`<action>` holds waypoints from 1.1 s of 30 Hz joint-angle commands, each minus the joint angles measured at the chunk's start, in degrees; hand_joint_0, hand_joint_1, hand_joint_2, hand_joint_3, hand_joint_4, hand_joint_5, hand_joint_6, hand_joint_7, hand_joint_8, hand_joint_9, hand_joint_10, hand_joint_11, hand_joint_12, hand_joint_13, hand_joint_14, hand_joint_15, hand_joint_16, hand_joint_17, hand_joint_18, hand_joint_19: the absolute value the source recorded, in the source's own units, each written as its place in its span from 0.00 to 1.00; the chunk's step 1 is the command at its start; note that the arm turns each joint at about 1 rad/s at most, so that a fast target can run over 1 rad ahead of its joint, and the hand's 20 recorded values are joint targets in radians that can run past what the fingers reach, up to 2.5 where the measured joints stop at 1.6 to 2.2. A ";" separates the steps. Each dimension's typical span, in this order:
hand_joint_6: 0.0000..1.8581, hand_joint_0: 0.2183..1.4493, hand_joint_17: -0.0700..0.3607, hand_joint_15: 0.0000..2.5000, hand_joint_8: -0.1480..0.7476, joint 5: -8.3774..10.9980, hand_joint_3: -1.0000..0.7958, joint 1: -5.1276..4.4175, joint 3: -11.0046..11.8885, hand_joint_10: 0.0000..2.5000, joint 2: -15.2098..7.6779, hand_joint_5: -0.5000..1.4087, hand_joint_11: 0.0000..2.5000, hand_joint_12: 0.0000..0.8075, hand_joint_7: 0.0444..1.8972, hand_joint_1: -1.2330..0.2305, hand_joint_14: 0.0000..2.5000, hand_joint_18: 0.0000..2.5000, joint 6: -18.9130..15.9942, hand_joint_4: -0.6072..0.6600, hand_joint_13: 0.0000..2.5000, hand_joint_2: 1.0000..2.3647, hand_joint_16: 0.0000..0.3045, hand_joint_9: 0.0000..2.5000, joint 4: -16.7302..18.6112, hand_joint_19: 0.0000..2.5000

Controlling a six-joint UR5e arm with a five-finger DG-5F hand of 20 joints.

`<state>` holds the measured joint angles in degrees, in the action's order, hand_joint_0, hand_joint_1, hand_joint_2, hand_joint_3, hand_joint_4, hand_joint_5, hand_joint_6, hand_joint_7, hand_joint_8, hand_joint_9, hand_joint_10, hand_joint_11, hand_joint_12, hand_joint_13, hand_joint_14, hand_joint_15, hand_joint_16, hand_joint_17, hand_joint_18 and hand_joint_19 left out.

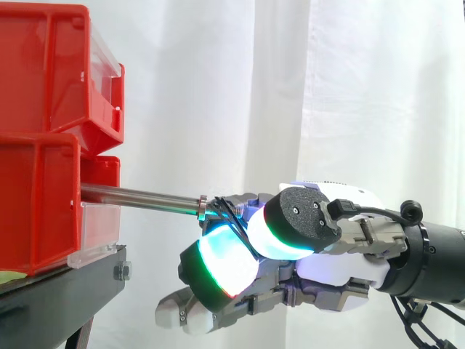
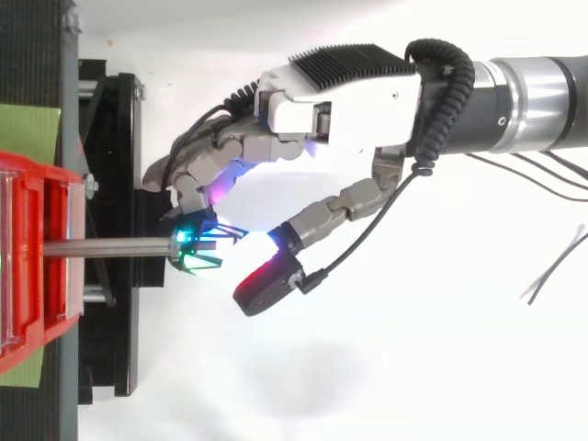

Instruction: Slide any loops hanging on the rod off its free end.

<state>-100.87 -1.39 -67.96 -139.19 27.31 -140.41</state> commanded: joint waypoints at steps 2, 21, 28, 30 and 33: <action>0.46 0.29 0.38 0.00 0.45 -2.05 0.52 0.34 0.46 0.00 1.02 0.14 0.07 0.31 0.66 0.39 0.00 0.19 -0.06 0.50 0.22 0.02 0.13 0.26 -5.67 0.04; 0.46 0.27 0.38 0.00 0.44 -4.42 0.52 1.13 0.46 0.00 8.14 0.15 0.07 0.32 0.68 0.39 0.00 0.19 4.42 0.50 0.22 0.02 0.14 0.26 -22.89 0.04; 0.45 0.29 0.38 0.00 0.44 1.56 0.44 1.13 0.46 0.00 10.34 0.15 0.07 0.32 0.68 0.35 0.00 0.19 -3.31 0.50 0.21 0.02 0.13 0.26 -30.72 0.04; 0.45 0.30 0.37 0.00 0.43 2.87 0.42 1.13 0.46 0.00 10.34 0.15 0.07 0.31 0.68 0.33 0.00 0.19 -6.56 0.50 0.21 0.01 0.13 0.26 -31.42 0.04; 0.45 0.31 0.37 0.00 0.43 3.67 0.39 1.13 0.37 0.00 10.34 0.15 0.07 0.31 0.68 0.31 0.00 0.18 -9.73 0.49 0.21 0.01 0.13 0.26 -32.30 0.04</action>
<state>-98.61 -0.27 -67.54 -128.90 24.14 -171.44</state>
